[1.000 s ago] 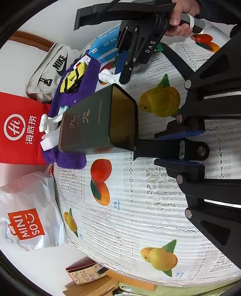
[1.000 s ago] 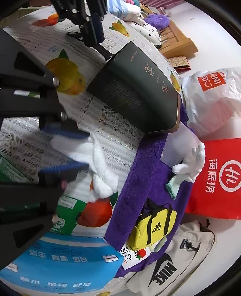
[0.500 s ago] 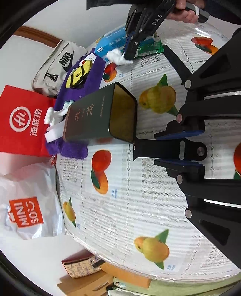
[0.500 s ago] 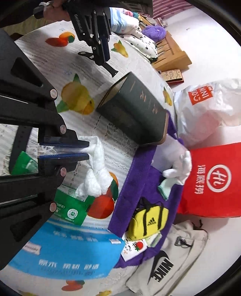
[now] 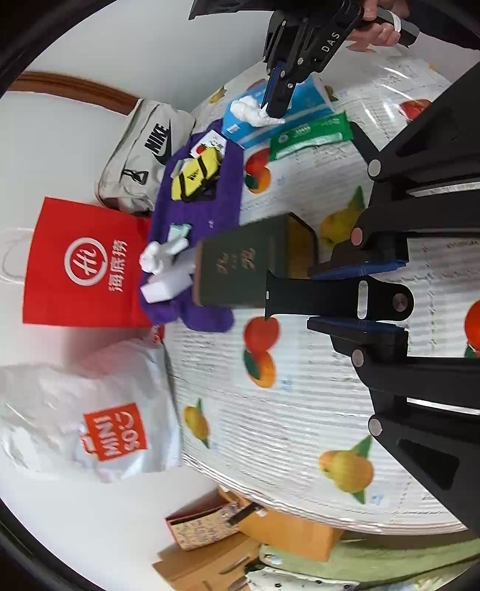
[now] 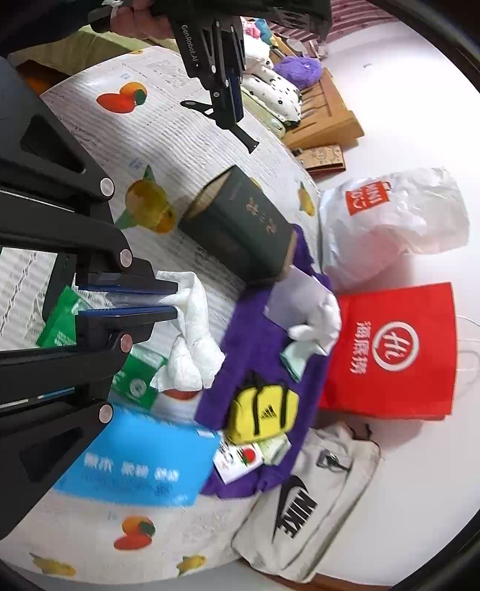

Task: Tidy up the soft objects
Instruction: 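Carry the white cloth toward the purple towel with the right while the left carries the strap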

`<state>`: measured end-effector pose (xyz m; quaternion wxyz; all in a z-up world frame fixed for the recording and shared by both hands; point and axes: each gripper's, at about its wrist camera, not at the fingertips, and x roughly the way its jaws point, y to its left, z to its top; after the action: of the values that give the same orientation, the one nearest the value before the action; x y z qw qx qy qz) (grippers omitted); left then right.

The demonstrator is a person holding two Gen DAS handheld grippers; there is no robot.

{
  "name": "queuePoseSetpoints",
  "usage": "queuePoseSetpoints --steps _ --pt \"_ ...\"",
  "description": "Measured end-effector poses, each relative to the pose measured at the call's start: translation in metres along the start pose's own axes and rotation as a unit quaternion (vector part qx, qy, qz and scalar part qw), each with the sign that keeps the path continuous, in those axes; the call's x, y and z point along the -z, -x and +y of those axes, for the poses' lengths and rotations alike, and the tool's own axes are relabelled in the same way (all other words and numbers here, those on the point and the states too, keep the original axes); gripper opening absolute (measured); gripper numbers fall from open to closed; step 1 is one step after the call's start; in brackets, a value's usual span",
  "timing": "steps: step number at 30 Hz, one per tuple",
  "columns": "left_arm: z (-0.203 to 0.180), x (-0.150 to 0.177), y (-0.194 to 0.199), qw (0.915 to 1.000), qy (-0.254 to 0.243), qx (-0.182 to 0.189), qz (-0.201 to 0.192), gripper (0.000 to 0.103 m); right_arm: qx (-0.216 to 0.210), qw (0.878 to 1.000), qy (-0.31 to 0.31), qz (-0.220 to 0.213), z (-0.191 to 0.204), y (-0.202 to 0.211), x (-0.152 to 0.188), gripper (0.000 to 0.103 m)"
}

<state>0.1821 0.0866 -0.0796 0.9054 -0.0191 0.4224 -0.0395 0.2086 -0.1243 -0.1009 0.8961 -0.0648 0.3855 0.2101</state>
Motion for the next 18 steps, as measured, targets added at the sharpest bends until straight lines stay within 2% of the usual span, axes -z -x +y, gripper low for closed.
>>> queuePoseSetpoints --steps 9,18 --pt "-0.017 -0.04 0.004 0.9994 -0.018 0.015 -0.024 0.02 0.028 0.999 0.006 -0.02 -0.023 0.019 -0.018 0.006" --pt "-0.034 -0.082 -0.02 0.9989 -0.026 0.033 -0.02 0.02 0.031 0.999 -0.005 -0.025 -0.059 0.009 -0.045 0.006"
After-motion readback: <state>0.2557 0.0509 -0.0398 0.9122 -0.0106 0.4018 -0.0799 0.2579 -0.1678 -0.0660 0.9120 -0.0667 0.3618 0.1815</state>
